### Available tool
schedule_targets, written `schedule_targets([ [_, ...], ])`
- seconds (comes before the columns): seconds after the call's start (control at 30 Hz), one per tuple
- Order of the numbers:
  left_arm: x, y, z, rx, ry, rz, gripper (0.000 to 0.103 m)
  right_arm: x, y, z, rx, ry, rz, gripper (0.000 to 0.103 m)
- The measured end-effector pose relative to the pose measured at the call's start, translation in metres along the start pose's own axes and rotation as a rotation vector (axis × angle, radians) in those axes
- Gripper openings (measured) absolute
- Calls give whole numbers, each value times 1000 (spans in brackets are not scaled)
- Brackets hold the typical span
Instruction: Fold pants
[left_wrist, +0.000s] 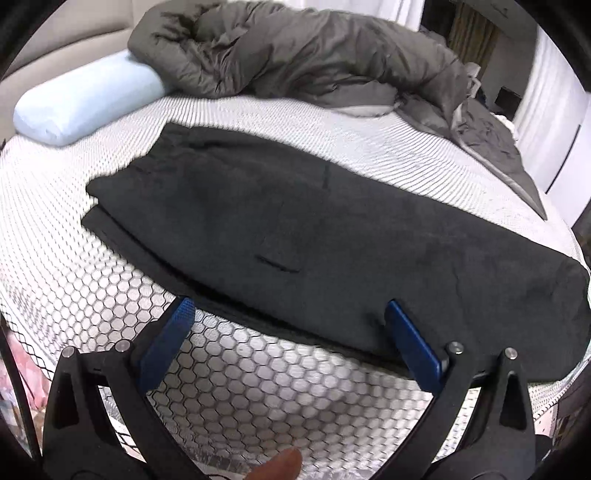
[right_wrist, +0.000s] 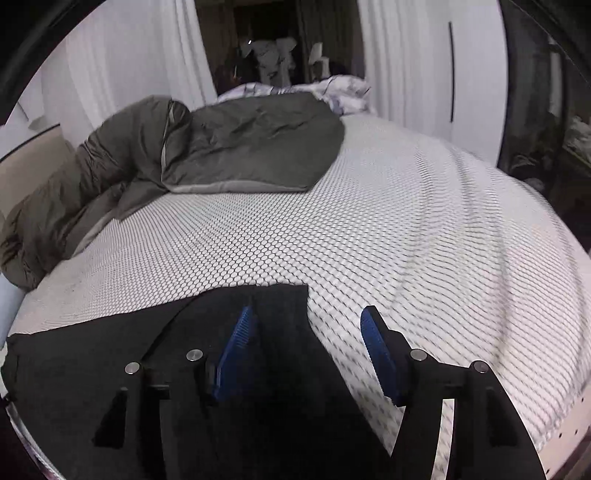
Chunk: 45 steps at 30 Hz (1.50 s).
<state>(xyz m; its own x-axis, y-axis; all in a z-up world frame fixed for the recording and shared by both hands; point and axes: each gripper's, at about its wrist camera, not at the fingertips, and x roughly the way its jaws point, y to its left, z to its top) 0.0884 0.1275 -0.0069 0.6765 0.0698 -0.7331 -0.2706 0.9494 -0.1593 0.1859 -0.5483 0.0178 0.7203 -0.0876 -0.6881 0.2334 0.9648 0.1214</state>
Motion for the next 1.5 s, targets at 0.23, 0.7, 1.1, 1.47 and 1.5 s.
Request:
schedule_targets([
  [0.23,-12,-102,-6,233,-31,-153,102,-64,58,-61,-130,-29,139,95],
  [0.7,31,-222,-59,459,50,-278,103,-33,197,-164,-590,72,179,99],
  [1.1,28,-182,-49,428,47,-204,102,-46,24,-130,-262,8,-108,102],
  [1.47,42,-295,-42,604,164,-300,103,-41,161,-127,-402,33,178,102],
  [1.5,48,-298,-44,622,175,-284,103,-28,175,-131,-450,65,168,102],
])
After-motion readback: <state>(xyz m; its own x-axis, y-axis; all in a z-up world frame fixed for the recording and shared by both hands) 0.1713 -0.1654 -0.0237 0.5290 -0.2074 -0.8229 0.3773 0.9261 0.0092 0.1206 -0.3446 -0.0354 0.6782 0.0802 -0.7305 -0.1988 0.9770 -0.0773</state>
